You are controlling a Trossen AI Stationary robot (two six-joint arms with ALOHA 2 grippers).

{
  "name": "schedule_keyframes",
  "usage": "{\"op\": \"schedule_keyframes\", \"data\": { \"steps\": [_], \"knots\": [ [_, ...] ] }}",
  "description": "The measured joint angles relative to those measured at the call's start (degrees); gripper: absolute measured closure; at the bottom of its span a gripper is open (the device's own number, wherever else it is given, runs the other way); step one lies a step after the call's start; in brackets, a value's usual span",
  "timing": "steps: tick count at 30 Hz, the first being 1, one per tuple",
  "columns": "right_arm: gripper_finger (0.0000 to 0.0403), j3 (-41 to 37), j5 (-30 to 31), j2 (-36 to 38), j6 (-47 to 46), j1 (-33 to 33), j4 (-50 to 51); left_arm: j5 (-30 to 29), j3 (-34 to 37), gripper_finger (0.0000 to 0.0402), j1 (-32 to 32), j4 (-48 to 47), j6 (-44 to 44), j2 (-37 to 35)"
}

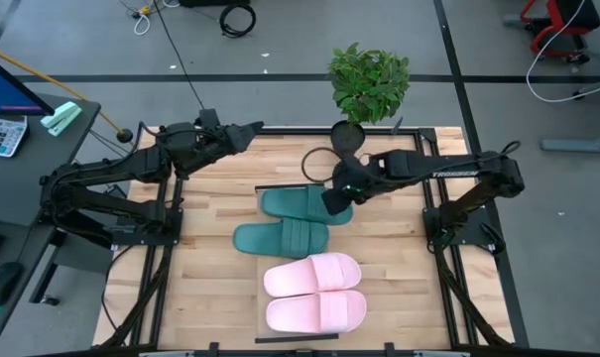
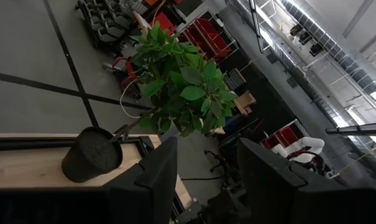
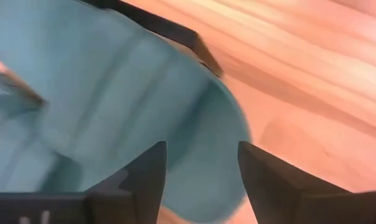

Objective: Pick and place slides into the shelf
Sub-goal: Return to Home Position

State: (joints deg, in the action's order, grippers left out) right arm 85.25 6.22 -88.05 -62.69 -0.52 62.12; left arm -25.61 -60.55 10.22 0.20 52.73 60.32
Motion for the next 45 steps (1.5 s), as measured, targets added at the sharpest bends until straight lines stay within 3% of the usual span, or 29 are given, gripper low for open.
{"op": "schedule_keyframes", "data": {
  "steps": [12,19,25,45],
  "knots": [
    [0.0224,-13.9,5.4,12.4,-12.7,2.8,1.1,0.0,0.0,0.0230,0.0,0.0,-1.0,-0.9],
    [0.0320,-22.4,0.9,13.5,-15.9,4.3,-4.8,0.0,0.0,0.0230,0.0,-0.1,-1.0,-0.8],
    [0.0395,-23.9,0.8,13.5,-15.2,3.6,-12.9,0.0,0.0,0.0230,0.0,0.0,-1.0,-0.8],
    [0.0391,-23.9,-0.3,13.5,-8.0,0.0,-16.4,0.9,0.0,0.0230,0.0,0.0,-0.9,-0.8]
  ]
}}
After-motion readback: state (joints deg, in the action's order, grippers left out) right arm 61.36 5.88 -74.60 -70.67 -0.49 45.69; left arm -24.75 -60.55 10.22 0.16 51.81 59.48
